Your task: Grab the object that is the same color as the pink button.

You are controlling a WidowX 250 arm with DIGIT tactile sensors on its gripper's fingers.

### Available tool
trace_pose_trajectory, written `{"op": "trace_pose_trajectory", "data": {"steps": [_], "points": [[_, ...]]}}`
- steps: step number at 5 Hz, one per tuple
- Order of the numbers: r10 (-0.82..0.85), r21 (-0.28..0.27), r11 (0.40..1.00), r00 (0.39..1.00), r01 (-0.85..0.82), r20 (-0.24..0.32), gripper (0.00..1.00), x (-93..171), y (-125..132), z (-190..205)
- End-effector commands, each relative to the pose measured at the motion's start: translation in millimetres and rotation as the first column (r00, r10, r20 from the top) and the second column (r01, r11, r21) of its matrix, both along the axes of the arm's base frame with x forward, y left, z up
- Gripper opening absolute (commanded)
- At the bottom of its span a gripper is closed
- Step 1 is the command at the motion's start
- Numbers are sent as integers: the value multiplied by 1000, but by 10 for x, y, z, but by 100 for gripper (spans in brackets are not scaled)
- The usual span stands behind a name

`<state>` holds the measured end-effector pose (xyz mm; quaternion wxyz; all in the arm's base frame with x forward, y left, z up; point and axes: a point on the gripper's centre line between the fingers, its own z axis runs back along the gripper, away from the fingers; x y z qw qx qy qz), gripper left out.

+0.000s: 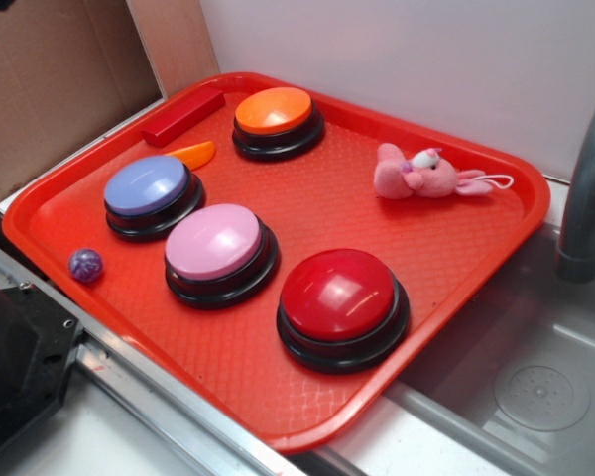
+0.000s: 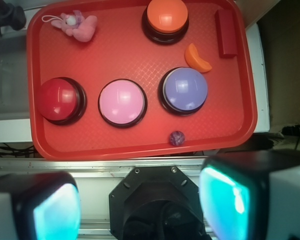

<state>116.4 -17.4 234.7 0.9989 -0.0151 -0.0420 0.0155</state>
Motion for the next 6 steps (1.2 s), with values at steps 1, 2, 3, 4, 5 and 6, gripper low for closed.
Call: {"op": "trace_pose_trajectory", "data": {"steps": [1,2,3,4,5,6], "points": [[0,0,1000,1000,0,0,100,0,0,0],[-55,24,998,998,54,30,100,295,-5,-82],[-184,39,983,981,182,66,100,651,-34,-226],[-193,107,977,979,185,66,100,1108,-124,-467],[-239,123,966,966,227,97,100,1537,-296,-736],[-278,99,959,948,265,154,100,1834,-549,-1042]]}}
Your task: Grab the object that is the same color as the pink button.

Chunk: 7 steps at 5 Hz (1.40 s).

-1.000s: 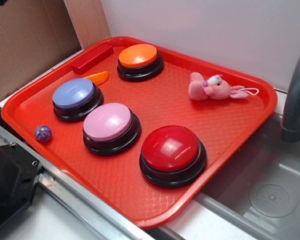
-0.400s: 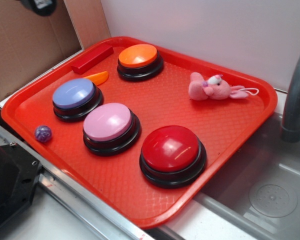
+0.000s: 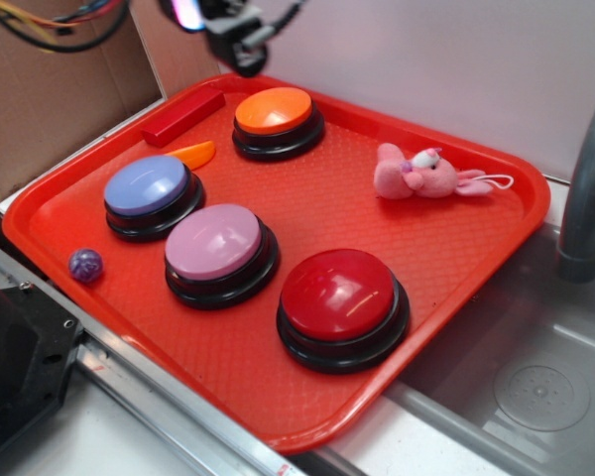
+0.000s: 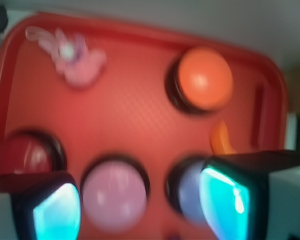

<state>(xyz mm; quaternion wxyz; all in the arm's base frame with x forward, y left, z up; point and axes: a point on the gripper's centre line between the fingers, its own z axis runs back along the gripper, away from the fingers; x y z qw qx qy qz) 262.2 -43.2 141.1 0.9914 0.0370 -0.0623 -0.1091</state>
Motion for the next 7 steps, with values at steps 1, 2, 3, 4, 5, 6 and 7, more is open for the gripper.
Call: {"op": "trace_pose_trajectory", "data": {"steps": [1,2,3,4,5,6,7], "points": [[-75,-85,993,989,86,127,100,598,-496,-387],[-86,-81,992,992,93,89,100,747,-615,-583],[-107,-79,991,992,112,68,100,846,-697,-752],[-117,-50,992,992,119,36,100,870,-699,-915],[-138,-45,989,990,138,10,100,858,-707,-995],[-130,-47,990,992,129,-5,100,848,-715,-1030],[-109,-49,993,994,109,-3,0,848,-658,-990]]}}
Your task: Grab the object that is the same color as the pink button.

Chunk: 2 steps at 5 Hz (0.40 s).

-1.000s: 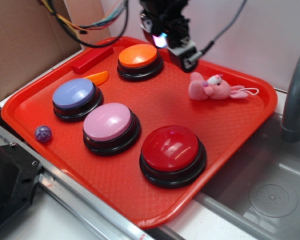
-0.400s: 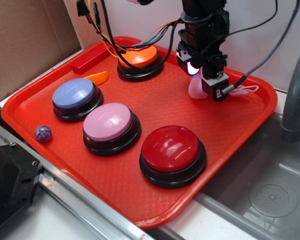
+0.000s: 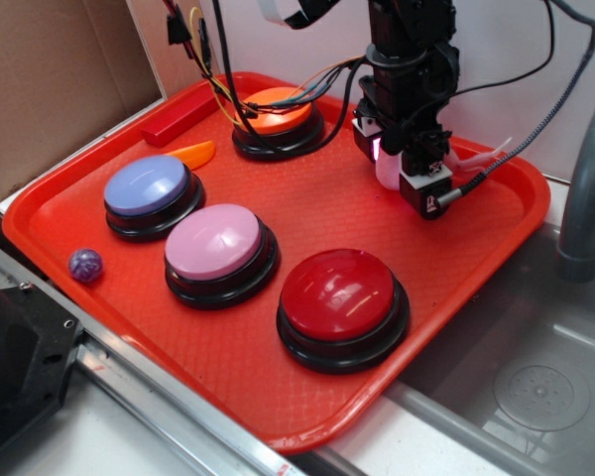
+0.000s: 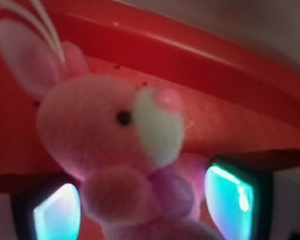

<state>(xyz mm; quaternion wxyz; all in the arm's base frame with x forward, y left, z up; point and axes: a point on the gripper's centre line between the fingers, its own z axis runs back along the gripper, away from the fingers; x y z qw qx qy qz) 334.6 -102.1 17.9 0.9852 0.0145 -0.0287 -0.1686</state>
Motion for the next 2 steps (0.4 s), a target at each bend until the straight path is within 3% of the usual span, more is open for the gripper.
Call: {"op": "trace_pose_trajectory", "data": {"steps": [1,2], "points": [[65,-7,998,994,-65,85,0,94,12,402],[120,-2,993,989,-121,90,0,53,119,562]]}}
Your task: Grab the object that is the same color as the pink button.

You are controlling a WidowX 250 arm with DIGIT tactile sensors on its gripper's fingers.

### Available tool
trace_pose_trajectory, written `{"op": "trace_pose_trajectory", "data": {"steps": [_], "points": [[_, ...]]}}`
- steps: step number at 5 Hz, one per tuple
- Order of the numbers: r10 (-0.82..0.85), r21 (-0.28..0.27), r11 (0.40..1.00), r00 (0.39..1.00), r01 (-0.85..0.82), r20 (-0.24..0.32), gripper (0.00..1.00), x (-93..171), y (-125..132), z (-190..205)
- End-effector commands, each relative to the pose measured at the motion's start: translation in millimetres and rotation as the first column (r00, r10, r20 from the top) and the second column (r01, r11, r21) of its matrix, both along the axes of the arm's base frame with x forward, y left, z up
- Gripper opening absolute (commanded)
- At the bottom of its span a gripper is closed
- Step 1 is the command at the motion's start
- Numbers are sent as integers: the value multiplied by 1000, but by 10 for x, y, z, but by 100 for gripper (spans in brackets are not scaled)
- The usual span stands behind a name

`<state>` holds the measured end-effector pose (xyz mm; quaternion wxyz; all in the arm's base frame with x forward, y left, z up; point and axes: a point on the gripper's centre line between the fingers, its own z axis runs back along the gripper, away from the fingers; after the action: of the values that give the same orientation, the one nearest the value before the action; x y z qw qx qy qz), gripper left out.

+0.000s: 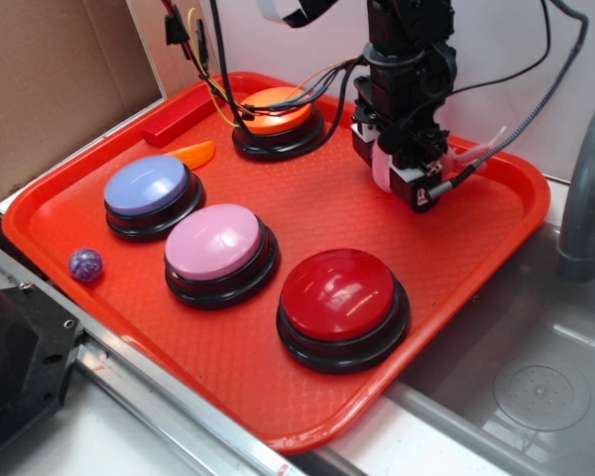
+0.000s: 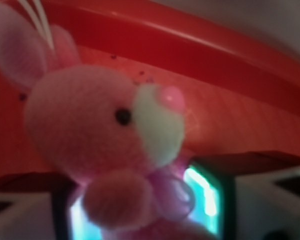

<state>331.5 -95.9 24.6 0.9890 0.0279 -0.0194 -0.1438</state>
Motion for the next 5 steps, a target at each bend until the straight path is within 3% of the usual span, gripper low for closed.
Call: {"op": "trace_pose_trajectory", "data": {"steps": [1,2,4,5], "points": [[224,-65,973,973,-220,57,0,-54,367,866],[291,-17,957,957,-291,4,0,-249,664,1186],[416,-31,909,908,-415,36,0,-718,1083,1564],[433,-42,901,900,-431,55,0,-847,1120,1578]]}}
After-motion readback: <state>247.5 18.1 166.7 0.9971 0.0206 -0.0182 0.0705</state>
